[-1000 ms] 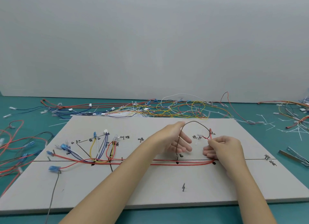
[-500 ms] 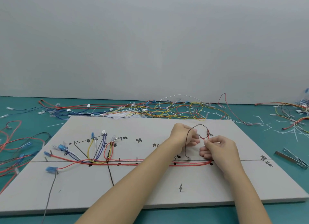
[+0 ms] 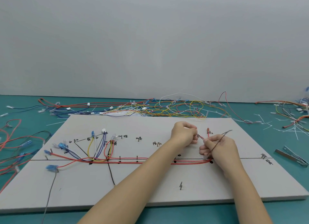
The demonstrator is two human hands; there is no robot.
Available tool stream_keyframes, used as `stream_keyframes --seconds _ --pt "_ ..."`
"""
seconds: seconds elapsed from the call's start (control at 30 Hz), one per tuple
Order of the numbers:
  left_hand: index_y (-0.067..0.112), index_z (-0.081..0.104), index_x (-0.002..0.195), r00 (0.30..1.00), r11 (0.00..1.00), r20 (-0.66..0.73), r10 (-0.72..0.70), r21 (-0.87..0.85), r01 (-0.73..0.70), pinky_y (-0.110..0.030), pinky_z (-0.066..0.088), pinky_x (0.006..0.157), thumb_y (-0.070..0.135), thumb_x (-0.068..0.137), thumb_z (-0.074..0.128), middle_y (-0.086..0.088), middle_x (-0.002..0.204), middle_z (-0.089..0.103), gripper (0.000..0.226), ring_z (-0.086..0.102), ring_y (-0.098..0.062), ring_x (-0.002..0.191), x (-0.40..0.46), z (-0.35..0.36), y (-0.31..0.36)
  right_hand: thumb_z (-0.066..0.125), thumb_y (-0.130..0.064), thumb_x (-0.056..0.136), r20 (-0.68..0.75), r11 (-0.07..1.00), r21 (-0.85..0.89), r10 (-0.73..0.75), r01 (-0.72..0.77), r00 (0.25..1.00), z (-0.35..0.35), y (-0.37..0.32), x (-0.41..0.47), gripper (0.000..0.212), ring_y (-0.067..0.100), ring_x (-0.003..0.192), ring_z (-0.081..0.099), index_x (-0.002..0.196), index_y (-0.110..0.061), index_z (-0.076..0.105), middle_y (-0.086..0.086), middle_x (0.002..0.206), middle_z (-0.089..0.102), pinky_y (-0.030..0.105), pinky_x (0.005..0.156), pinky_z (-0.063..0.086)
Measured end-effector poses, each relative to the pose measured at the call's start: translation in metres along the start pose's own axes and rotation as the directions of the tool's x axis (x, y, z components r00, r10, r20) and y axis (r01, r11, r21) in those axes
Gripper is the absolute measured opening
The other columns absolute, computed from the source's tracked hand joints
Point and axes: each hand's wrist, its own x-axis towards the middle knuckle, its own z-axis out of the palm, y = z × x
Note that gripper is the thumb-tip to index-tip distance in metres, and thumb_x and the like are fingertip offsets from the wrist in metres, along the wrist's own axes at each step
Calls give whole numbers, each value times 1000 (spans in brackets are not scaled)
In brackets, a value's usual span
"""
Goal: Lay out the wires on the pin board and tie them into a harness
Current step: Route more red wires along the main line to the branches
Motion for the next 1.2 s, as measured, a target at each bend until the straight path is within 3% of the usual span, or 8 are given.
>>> stream_keyframes --seconds 0.1,0.17,0.27,0.43,0.8,1.0,1.1,1.2 --pt "9 55 97 998 998 55 16 62 -20 -20 50 50 1 93 50 -6 66 52 10 50 -14 53 1 2 2 56 -2 94 6 1000 -9 -2 3 1000 1 -1 -1 12 17 42 61 82 0 56 16 62 67 20 43 48" --pt "7 55 102 993 999 119 -7 -51 13 -17 53 52 3 96 53 -6 70 52 8 51 -12 58 0 1 1 56 -1 94 12 1000 12 0 0 1000 1 -2 -1 13 14 39 61 81 -1 55 10 56 65 17 40 46" --pt "4 62 93 976 982 219 -15 -182 56 -16 56 59 9 98 55 -6 73 53 10 55 -11 64 -1 -6 0 56 -1 94 24 1000 1 2 -2 1000 1 -3 -1 16 13 39 60 79 -2 57 12 58 65 17 41 47" --pt "10 61 84 956 992 292 45 -129 -7 -19 56 68 16 100 52 -7 83 64 20 64 -13 73 -2 -10 -2 54 2 95 34 1000 16 1 -1 999 2 -5 -2 18 13 36 57 77 -1 54 16 59 61 16 38 44" --pt "6 55 91 953 939 196 232 210 -272 -19 47 52 15 102 44 -15 73 61 18 58 -21 58 -6 -3 -3 55 -1 95 37 998 -57 -15 17 999 -2 -2 0 14 11 38 57 80 0 58 13 59 65 17 42 47" --pt "4 67 97 971 944 163 175 251 -212 -18 45 51 19 100 50 -4 57 52 23 49 -11 51 -2 -6 2 55 -2 94 26 997 -78 -17 19 1000 -2 0 1 14 24 45 59 81 -3 55 9 54 67 28 53 47" --pt "3 69 104 980 967 184 71 228 -113 -20 49 46 17 95 57 -3 58 47 20 46 -11 49 -3 -6 10 54 -1 95 30 999 -45 -1 2 1000 -2 -1 -1 14 18 40 56 81 -2 53 12 53 64 22 42 44" --pt "7 70 100 983 927 178 32 362 -96 -17 38 43 17 91 60 2 60 51 17 41 -10 48 -3 -9 17 54 -2 94 30 997 -76 -18 21 999 -2 -2 -3 12 19 44 60 82 1 55 18 61 67 21 43 47"
